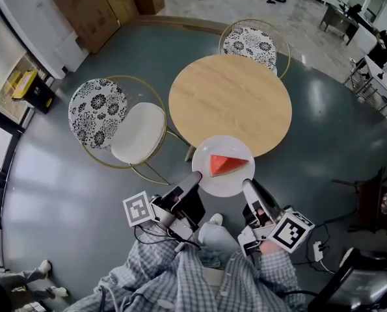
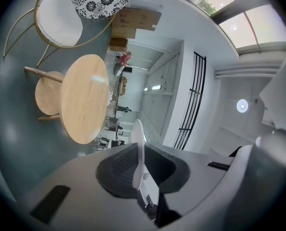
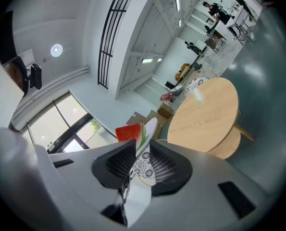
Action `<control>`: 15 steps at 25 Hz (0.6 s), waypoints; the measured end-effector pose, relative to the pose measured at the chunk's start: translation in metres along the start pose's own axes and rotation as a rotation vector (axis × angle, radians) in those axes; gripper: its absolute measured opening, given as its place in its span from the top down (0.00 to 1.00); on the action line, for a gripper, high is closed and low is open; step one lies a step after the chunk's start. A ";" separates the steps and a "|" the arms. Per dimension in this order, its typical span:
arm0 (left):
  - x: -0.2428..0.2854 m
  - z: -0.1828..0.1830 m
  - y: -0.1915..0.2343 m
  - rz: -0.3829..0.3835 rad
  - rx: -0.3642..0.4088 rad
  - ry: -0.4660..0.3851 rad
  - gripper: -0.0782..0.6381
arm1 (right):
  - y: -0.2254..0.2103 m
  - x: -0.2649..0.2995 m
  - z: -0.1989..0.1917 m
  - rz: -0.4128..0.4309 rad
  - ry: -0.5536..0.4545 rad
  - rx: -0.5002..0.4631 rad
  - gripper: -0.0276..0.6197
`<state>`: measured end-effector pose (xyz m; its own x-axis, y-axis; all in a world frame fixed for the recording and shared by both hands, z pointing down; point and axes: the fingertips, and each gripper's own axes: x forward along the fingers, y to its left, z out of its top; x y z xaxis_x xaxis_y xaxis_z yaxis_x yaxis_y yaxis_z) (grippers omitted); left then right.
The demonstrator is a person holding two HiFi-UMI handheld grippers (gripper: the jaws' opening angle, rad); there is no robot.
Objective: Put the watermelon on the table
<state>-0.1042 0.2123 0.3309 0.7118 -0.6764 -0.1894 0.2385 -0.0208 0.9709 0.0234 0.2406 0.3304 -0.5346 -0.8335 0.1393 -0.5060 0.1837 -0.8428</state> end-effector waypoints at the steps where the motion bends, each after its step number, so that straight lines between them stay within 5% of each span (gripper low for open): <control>1: 0.000 0.000 0.001 -0.001 0.000 -0.002 0.84 | -0.001 0.000 0.000 0.001 0.000 -0.002 0.82; 15: 0.049 -0.011 0.014 -0.014 0.003 -0.027 0.84 | -0.030 0.001 0.047 0.021 0.015 -0.009 0.82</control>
<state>-0.0585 0.1865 0.3332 0.6900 -0.6960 -0.1989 0.2462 -0.0328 0.9687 0.0698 0.2100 0.3317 -0.5547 -0.8219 0.1295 -0.5011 0.2057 -0.8406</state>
